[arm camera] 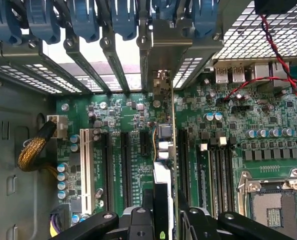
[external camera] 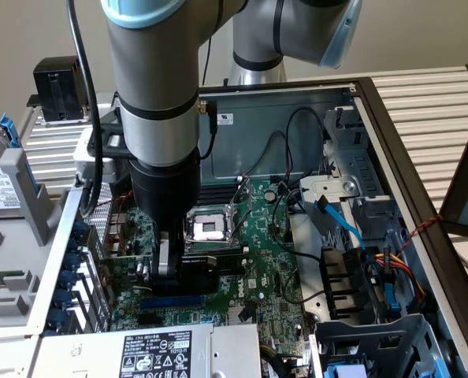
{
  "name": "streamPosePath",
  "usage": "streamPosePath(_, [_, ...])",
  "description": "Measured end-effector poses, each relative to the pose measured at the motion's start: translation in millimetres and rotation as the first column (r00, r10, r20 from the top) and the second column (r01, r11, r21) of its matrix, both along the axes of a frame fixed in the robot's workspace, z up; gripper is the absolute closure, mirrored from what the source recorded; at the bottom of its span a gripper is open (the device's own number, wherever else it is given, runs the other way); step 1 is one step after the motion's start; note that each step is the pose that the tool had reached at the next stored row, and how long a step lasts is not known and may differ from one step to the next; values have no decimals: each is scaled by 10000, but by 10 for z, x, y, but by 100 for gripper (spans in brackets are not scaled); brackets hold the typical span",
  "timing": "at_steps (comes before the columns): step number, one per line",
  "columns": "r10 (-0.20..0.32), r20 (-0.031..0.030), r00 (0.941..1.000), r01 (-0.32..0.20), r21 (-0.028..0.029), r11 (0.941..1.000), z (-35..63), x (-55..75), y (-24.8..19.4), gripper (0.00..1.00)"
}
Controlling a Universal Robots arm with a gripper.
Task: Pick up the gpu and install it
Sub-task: 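Insert the gpu into the slot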
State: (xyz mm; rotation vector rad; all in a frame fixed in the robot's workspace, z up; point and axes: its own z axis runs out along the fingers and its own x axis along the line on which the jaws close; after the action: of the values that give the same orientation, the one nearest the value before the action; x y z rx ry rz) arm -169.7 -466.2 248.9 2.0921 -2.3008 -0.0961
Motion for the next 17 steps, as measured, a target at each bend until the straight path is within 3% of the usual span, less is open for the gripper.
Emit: streamPosePath(17, [142, 0, 9999, -142, -75, 9999, -7, -1, 28, 72])
